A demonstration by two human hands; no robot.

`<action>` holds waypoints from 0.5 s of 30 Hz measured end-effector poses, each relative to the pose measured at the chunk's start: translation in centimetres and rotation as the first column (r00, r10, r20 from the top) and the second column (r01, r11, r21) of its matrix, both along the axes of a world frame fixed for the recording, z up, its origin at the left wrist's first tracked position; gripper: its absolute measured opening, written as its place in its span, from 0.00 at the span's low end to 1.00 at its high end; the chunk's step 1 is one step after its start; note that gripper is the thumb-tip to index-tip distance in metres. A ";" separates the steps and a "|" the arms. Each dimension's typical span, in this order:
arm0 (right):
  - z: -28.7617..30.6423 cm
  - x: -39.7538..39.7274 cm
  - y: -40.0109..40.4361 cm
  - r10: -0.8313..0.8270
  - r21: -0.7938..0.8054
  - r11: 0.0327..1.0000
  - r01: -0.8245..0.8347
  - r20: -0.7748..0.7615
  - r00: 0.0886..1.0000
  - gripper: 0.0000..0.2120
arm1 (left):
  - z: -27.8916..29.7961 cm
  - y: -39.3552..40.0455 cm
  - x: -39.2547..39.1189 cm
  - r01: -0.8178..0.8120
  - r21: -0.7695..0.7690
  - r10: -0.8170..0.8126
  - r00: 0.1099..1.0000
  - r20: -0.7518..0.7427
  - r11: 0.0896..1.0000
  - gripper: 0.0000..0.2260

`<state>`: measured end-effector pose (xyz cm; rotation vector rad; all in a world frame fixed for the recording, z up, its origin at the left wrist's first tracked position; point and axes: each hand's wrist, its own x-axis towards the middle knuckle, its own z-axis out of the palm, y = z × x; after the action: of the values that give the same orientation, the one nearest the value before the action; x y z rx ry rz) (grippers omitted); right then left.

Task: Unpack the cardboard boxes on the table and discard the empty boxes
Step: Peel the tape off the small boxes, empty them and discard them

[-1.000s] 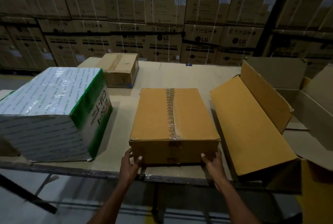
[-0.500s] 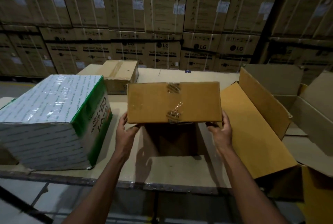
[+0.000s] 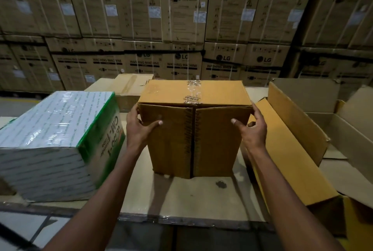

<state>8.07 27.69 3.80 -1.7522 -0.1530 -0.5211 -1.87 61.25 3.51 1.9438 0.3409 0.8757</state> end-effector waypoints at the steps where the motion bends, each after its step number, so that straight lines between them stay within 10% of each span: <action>1: -0.1 0.1 0.0 -0.002 -0.002 1.000 0.002 0.006 1.000 0.40 | -0.2 0.1 0.4 -0.035 0.015 0.035 0.999 -0.005 0.999 0.42; 15: -7.6 -0.3 0.4 0.213 0.068 0.977 -0.202 -0.359 0.908 0.41 | -7.4 -0.8 1.5 0.148 -0.256 -0.203 0.958 -0.204 0.955 0.48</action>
<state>7.74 28.13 -3.79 -1.7478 -0.0666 -0.0360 -0.40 60.45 -3.86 1.8187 0.3817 0.4718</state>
